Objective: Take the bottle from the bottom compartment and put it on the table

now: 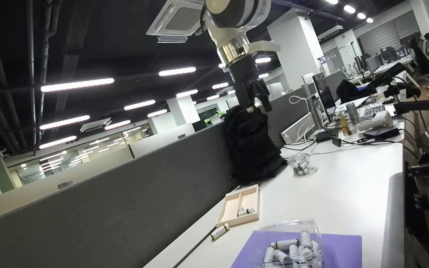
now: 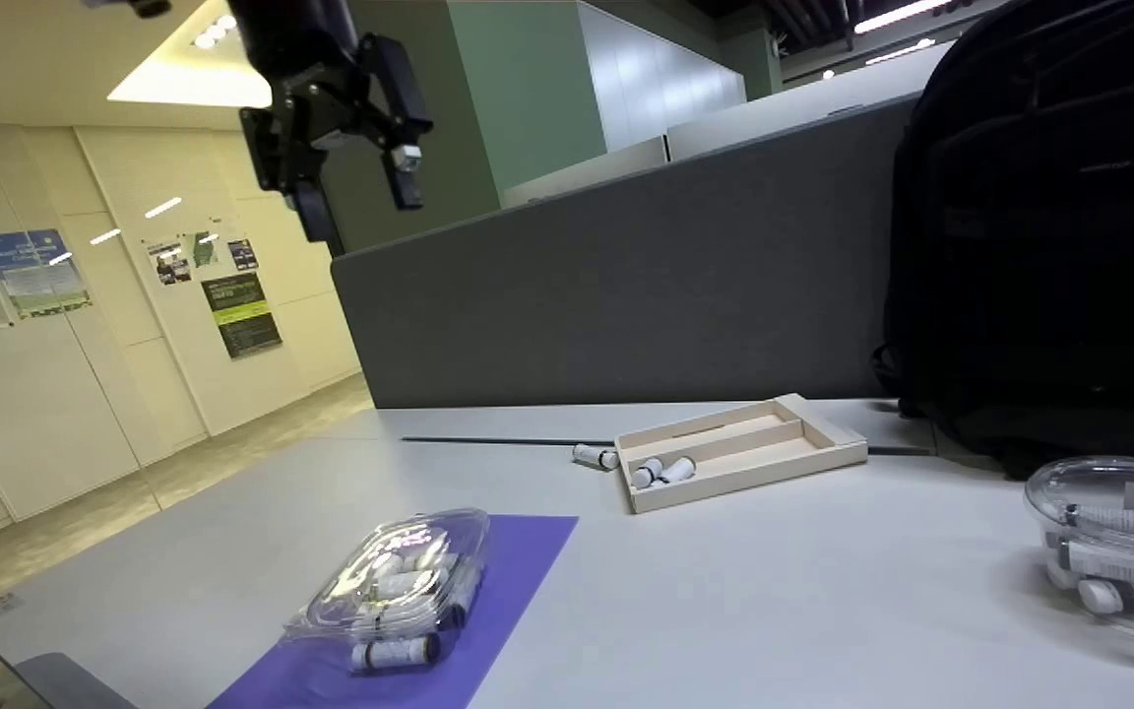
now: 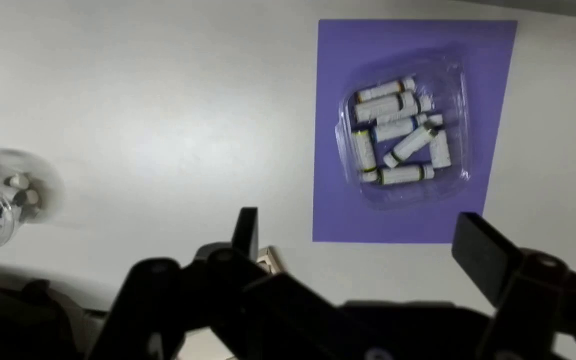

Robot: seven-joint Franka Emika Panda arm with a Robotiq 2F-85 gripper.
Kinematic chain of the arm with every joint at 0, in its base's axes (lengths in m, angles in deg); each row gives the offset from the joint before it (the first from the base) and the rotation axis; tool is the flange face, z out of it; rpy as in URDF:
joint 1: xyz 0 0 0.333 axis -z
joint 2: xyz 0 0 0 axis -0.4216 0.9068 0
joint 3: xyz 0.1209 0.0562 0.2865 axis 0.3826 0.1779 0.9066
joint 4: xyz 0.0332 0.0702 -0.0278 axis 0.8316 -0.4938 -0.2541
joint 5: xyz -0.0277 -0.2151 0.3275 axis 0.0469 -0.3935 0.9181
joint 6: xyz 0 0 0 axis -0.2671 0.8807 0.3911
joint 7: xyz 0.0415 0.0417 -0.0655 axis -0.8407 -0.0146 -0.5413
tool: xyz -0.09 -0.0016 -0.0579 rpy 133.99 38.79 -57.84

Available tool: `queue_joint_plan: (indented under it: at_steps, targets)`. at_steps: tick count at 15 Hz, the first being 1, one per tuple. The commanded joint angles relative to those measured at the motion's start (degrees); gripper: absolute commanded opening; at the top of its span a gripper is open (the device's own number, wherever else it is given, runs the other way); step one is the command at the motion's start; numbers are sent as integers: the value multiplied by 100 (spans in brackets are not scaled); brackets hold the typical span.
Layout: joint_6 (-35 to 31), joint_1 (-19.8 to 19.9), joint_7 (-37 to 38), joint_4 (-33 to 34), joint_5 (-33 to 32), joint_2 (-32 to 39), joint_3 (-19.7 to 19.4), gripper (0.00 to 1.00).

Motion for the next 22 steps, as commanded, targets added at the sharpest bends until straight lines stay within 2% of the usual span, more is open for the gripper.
queue_joint_plan:
  at_steps: [1, 5, 10, 14, 15, 22]
  targets:
    - [-328, -41, 41, 1323, -131, 1359, 2, 100]
    - [-738, -75, 1, 2443, -108, 2486, 62, 100]
    - [-531, -34, -291, 3558, 227, 3592, 94, 100]
    - [-385, 148, -222, 4201, 513, 4208, 48, 100]
    - [-653, 63, -244, 3672, 337, 3891, 78, 100]
    - [-719, 80, -188, 3861, 297, 4192, 51, 100]
